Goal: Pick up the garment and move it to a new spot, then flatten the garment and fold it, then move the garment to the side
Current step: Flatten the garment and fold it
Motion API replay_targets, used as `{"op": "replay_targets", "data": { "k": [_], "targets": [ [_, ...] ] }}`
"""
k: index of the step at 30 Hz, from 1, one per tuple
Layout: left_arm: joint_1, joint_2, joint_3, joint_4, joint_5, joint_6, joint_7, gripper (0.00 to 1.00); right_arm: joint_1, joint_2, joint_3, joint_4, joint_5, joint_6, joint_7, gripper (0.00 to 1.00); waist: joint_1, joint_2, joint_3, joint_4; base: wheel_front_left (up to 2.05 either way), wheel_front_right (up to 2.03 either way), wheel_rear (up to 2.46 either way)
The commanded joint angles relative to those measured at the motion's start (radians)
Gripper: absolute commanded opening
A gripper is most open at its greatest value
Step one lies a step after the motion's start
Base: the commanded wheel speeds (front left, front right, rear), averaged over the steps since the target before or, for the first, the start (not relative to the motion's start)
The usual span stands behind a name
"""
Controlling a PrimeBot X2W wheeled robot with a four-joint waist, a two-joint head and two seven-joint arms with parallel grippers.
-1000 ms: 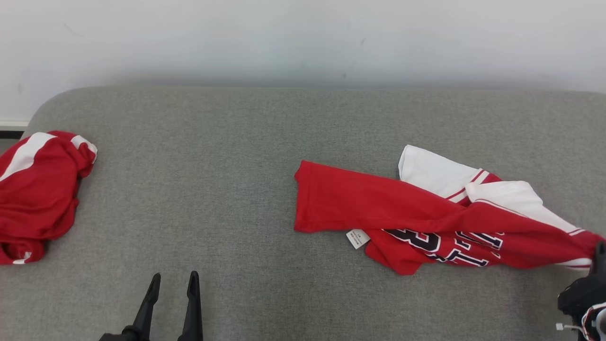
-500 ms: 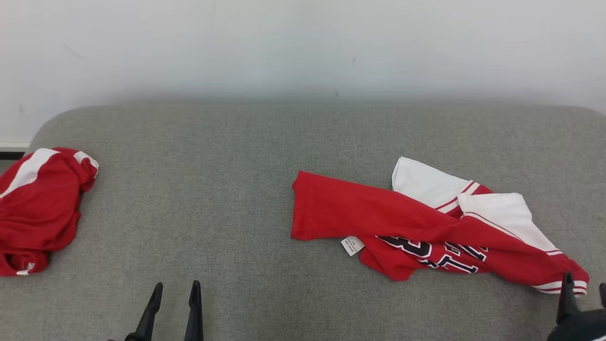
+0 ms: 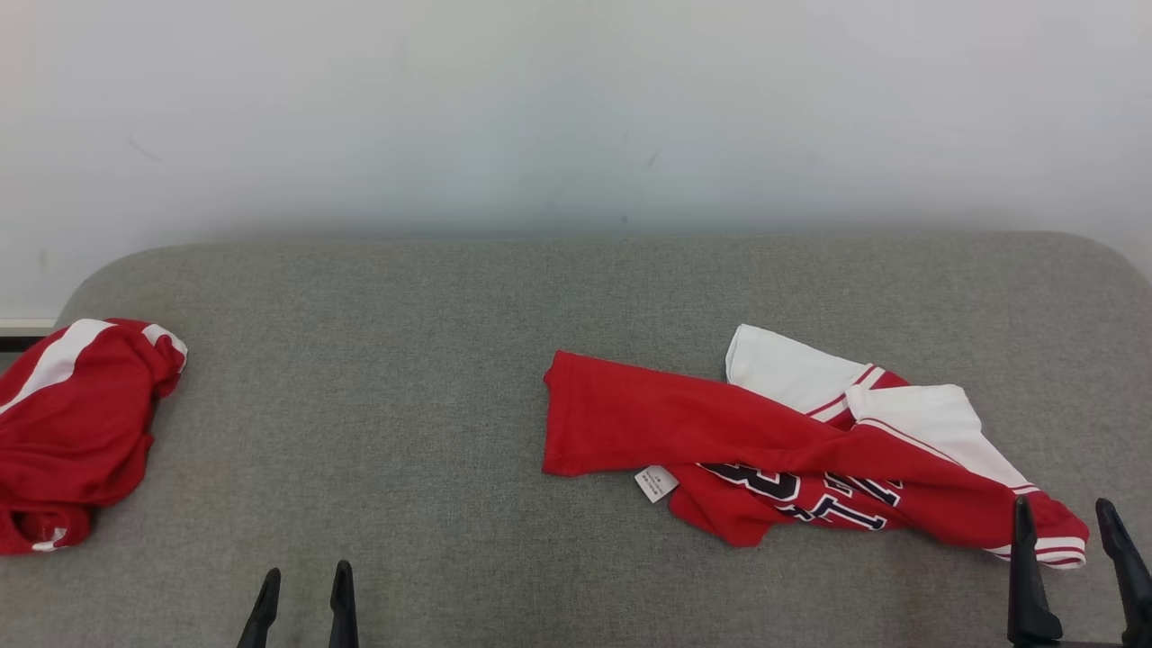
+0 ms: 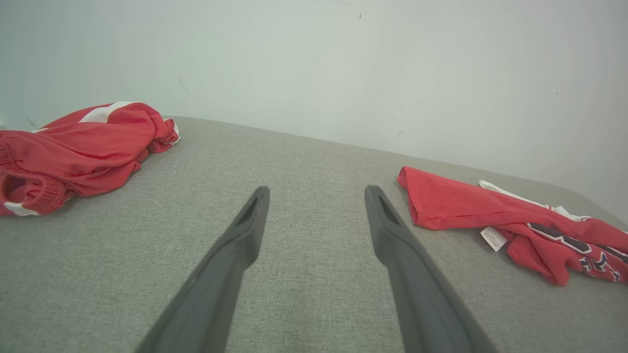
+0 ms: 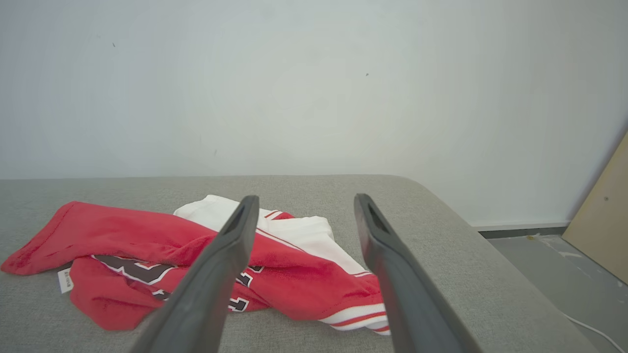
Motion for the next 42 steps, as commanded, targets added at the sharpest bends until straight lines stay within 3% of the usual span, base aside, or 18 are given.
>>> {"op": "replay_targets", "data": {
  "k": [1,13,33,37,42],
  "targets": [
    [0.012,0.000,0.005,-0.005,-0.007,0.006,-0.003,1.00,0.021,0.000,0.021,-0.009,-0.031,-0.002,-0.026,1.00,0.0001,0.0000,-0.005,-0.004,0.00,0.00,0.00],
    [0.044,0.000,0.011,-0.002,0.002,0.014,-0.003,1.00,0.048,0.000,0.126,0.114,-0.018,-0.002,-0.095,1.00,0.0001,0.0000,-0.024,0.002,0.00,0.00,0.00],
    [0.043,0.000,0.012,0.006,0.007,0.012,-0.003,1.00,0.008,0.000,0.105,0.157,0.005,-0.002,-0.102,1.00,0.0001,0.0000,-0.023,0.006,0.00,0.00,0.00],
    [0.035,0.000,-0.001,0.022,0.009,0.010,-0.003,1.00,-0.027,0.000,0.097,0.179,0.024,-0.002,-0.038,1.00,0.0001,0.0000,-0.014,-0.005,0.00,0.00,0.00],
    [-0.032,0.000,-0.050,0.088,-0.006,-0.001,-0.003,1.00,-0.128,-0.002,0.077,0.214,0.023,-0.002,0.123,1.00,0.0001,0.0000,0.009,-0.021,0.00,0.00,0.00]
  ]
}}
